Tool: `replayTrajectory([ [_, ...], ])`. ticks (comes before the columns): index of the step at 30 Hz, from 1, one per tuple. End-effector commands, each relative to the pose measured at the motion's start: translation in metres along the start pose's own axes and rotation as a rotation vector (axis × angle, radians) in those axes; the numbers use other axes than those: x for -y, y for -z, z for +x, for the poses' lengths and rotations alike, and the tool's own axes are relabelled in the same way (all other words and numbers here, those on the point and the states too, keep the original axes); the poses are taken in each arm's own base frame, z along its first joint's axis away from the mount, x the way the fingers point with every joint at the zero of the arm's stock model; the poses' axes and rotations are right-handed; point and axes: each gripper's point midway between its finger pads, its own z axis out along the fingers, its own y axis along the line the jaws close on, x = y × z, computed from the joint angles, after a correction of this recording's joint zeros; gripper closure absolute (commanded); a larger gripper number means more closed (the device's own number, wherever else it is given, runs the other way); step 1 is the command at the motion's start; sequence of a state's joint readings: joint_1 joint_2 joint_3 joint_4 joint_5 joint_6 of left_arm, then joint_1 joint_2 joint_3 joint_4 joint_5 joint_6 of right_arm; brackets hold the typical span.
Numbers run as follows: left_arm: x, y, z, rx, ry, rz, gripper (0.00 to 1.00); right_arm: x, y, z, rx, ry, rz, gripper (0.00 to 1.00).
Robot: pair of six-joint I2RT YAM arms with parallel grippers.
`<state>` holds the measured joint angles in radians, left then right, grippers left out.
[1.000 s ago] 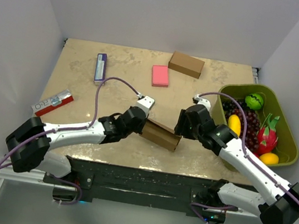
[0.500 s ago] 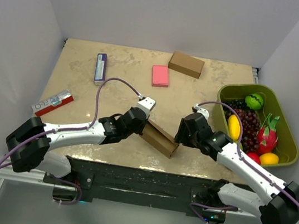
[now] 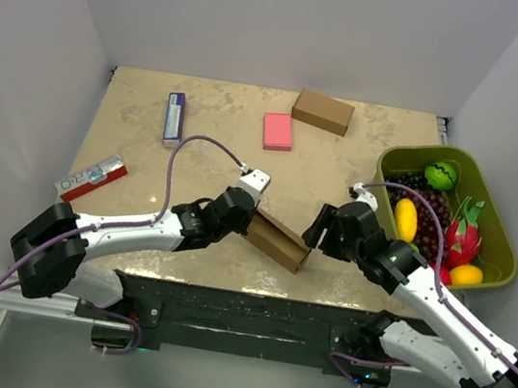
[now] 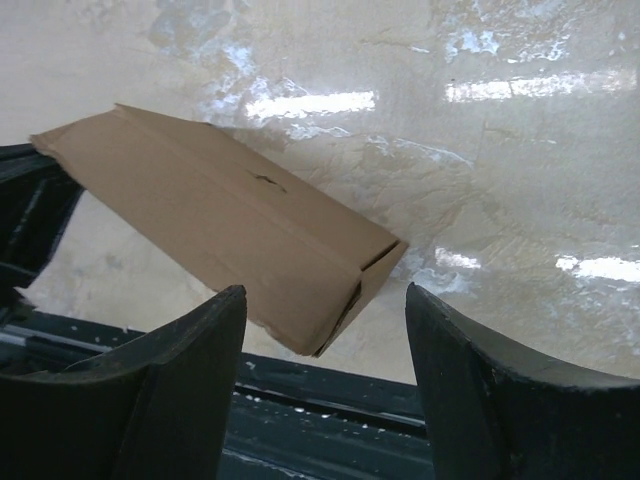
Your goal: Fold the paper box
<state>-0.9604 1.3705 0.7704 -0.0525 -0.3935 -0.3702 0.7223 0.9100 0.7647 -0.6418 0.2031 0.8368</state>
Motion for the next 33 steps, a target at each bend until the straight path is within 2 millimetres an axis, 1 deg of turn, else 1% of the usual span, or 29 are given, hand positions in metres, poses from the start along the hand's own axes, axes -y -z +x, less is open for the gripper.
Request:
replayTrajectory([
  [1, -0.008, 0.005, 0.057, -0.188, -0.098, -0.012, 1.00, -0.009, 0.008, -0.001, -0.004, -0.071, -0.041, 0.34],
  [8, -0.007, 0.007, 0.058, -0.188, -0.097, -0.011, 1.00, 0.000, 0.000, 0.014, -0.037, -0.076, -0.024, 0.38],
  [16, -0.006, 0.007, 0.057, -0.184, -0.093, -0.009, 1.00, 0.005, -0.007, 0.022, -0.049, -0.074, -0.016, 0.43],
  [17, -0.006, 0.007, 0.057, -0.183, -0.092, -0.009, 1.00, 0.007, -0.009, 0.027, -0.067, -0.072, -0.019, 0.45],
  [20, -0.006, 0.007, 0.058, -0.185, -0.095, -0.013, 1.00, 0.010, -0.013, 0.036, -0.088, -0.082, -0.022, 0.48],
  [23, -0.007, 0.007, 0.058, -0.186, -0.089, -0.020, 1.00, 0.014, -0.012, 0.039, -0.087, -0.089, -0.019, 0.51],
  [25, -0.006, 0.006, 0.059, -0.188, -0.090, -0.020, 1.00, 0.016, -0.007, 0.037, -0.074, -0.099, -0.017, 0.53],
  [27, -0.005, 0.006, 0.059, -0.191, -0.092, -0.019, 1.00, 0.016, -0.003, 0.035, -0.063, -0.110, -0.020, 0.51],
  [30, -0.005, 0.005, 0.061, -0.193, -0.094, -0.021, 1.00, 0.013, 0.005, 0.028, -0.042, -0.122, -0.032, 0.43],
  [31, -0.005, 0.005, 0.061, -0.193, -0.095, -0.020, 1.00, 0.009, 0.008, 0.025, -0.041, -0.129, -0.043, 0.41],
  [33, -0.004, 0.005, 0.060, -0.190, -0.095, -0.018, 1.00, 0.005, 0.011, 0.023, -0.042, -0.138, -0.062, 0.40],
])
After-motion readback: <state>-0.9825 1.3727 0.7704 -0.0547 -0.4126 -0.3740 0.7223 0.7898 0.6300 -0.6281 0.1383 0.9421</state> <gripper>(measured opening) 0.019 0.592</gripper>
